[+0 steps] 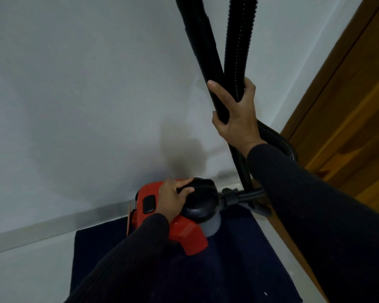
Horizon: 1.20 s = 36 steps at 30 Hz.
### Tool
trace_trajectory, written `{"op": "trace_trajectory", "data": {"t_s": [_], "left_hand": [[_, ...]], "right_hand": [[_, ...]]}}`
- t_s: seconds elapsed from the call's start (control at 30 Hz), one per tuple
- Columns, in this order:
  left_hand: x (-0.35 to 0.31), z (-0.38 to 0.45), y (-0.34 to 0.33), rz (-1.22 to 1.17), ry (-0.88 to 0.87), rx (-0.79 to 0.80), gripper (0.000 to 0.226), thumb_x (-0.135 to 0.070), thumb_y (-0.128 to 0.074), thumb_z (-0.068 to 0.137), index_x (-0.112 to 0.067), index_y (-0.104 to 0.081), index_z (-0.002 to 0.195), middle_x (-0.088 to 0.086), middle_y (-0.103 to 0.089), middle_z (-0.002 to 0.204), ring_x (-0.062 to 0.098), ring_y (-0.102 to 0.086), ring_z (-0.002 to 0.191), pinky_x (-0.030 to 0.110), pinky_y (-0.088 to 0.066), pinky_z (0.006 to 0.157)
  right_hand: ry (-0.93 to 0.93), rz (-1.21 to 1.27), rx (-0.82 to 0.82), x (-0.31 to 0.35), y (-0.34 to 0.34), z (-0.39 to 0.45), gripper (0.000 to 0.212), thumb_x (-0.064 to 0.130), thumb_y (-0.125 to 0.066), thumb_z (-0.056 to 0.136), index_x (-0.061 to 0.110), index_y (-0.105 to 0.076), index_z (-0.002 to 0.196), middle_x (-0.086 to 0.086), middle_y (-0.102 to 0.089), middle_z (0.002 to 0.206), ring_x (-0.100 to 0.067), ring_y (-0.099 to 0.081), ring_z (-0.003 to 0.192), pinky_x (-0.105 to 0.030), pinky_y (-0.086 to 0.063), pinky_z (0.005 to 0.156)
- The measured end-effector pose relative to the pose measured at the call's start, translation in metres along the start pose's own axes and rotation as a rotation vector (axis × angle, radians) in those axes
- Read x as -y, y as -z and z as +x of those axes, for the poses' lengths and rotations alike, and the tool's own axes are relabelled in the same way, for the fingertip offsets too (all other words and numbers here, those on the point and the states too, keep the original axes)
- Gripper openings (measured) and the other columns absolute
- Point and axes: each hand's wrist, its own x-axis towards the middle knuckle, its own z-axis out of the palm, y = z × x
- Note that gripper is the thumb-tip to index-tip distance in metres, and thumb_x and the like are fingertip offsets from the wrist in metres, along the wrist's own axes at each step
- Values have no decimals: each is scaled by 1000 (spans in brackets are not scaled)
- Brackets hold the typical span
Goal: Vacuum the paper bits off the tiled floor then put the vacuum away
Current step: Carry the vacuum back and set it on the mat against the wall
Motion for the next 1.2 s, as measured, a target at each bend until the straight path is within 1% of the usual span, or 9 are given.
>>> {"op": "trace_trajectory", "data": {"t_s": [0.07,0.23,0.37,0.6,0.7,0.83,0.97,1.1,1.2], "left_hand": [[24,-5,-8,-10,15,-20,28,-11,-71,81,-13,-72,109,13,-73,98,15,-61,88,7,-33,75],[78,-14,-24,-12,65,-27,32,-19,-72,80,-25,-70,112,12,-70,99,25,-63,94,35,-48,89],[106,-24,-27,2,87,-62,34,-16,-73,80,-24,-69,113,13,-66,91,23,-58,87,17,-33,77],[133,-31,-22,-61,131,-148,32,-17,-71,81,-21,-70,113,13,-62,95,22,-56,90,23,-39,86],[134,-31,-19,-86,123,-140,31,-18,-72,81,-24,-70,111,5,-60,91,19,-56,88,21,-39,84],[135,-35,-7,-82,136,-30,34,-23,-73,80,-28,-69,114,4,-59,91,19,-58,90,20,-39,84],[134,-33,16,1,89,165,42,-23,-75,78,-21,-66,119,2,-68,108,13,-61,104,11,-37,83],[123,-17,45,43,50,127,48,-19,-74,78,-19,-62,124,4,-66,118,17,-58,115,9,-33,85],[87,-7,69,-188,15,-65,43,-23,-62,89,-25,-54,132,0,-64,111,11,-60,106,6,-40,83]], "right_hand": [[24,12,4,2,-16,-16,82,4,-66,76,51,-31,133,-20,-30,137,-29,-46,118,-46,-51,95],[61,57,10,10,-47,-44,82,4,-67,76,52,-32,132,-19,-30,137,-29,-47,116,-44,-52,94],[107,59,37,18,-68,-57,81,4,-67,76,49,-33,133,-21,-30,137,-31,-47,115,-45,-52,93],[189,26,116,34,-99,-70,78,2,-68,73,44,-38,132,-26,-33,136,-36,-45,118,-52,-50,90],[205,-6,127,40,-111,-77,78,4,-68,73,45,-37,132,-24,-31,137,-37,-44,118,-56,-49,88],[223,-16,123,47,-117,-81,79,6,-68,73,47,-37,132,-8,-22,137,-34,-45,116,-55,-50,86],[208,-14,121,56,-114,-81,79,5,-69,72,47,-38,132,-9,-23,135,-35,-47,112,-56,-51,83],[165,-20,126,64,-111,-80,79,5,-68,72,47,-39,133,-20,-32,136,-35,-48,112,-57,-51,82],[157,-20,126,68,-107,-81,79,5,-70,72,47,-39,132,-22,-33,135,-36,-49,111,-58,-50,82]]}}
